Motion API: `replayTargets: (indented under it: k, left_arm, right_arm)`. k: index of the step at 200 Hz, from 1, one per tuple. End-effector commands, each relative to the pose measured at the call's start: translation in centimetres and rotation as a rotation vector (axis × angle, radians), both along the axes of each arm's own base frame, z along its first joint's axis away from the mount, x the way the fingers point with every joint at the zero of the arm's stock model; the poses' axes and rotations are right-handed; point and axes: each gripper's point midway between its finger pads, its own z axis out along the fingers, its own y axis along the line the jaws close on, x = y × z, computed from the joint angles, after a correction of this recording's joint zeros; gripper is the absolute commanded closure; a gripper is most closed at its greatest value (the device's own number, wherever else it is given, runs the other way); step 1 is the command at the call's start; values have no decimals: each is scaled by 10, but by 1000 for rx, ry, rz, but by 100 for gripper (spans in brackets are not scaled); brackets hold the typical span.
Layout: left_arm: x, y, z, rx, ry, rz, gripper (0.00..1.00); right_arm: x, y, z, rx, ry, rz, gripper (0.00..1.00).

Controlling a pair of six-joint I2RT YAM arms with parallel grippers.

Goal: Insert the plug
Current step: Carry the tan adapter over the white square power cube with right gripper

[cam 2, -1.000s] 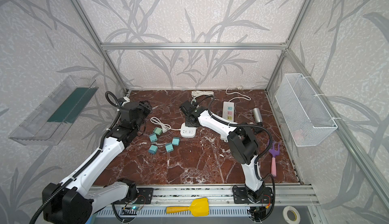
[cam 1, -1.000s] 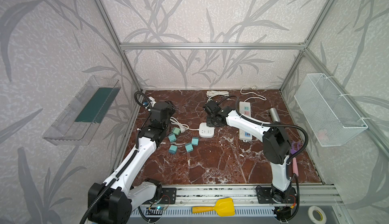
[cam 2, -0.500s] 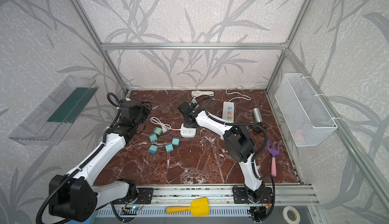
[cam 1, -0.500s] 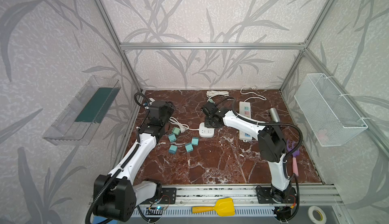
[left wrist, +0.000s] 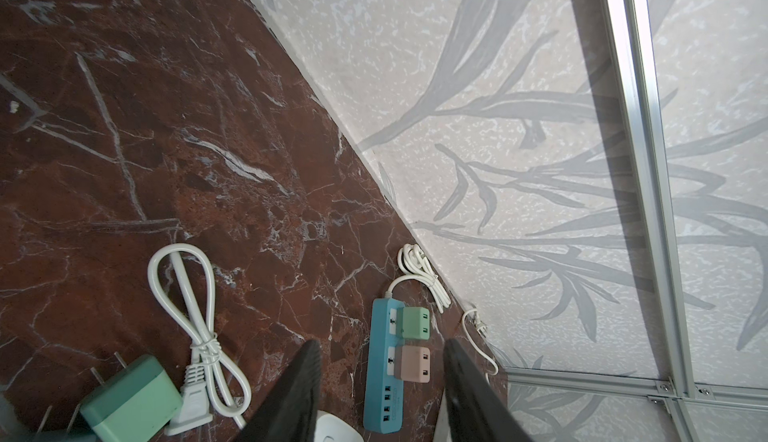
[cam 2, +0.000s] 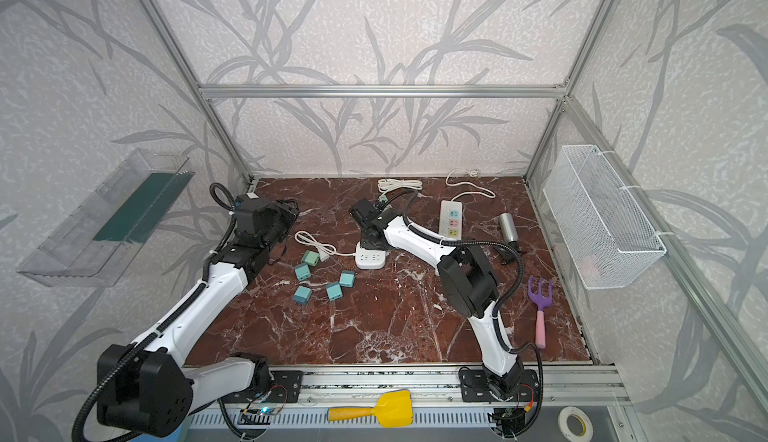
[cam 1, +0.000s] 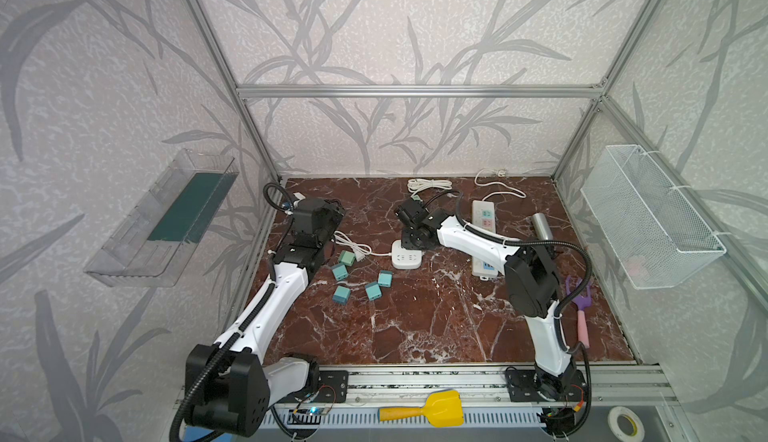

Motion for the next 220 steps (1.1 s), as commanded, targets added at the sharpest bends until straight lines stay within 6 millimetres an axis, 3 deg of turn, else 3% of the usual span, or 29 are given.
replayTargets:
  k: [1, 58, 137, 220]
  left_arm:
    - [3, 1, 2, -20, -13, 8, 51]
    - [4, 1, 3, -28, -18, 4, 52]
    - [6, 2, -2, -29, -5, 5, 52]
    - [7, 2, -4, -36, -1, 3, 52]
  right_arm:
    - [-4, 7, -2, -9, 29, 42, 100]
    - [5, 1, 24, -98, 4, 95, 100]
    - [-9, 1, -14, -109, 111, 71, 100]
    - [-13, -7, -33, -155, 141, 64, 100]
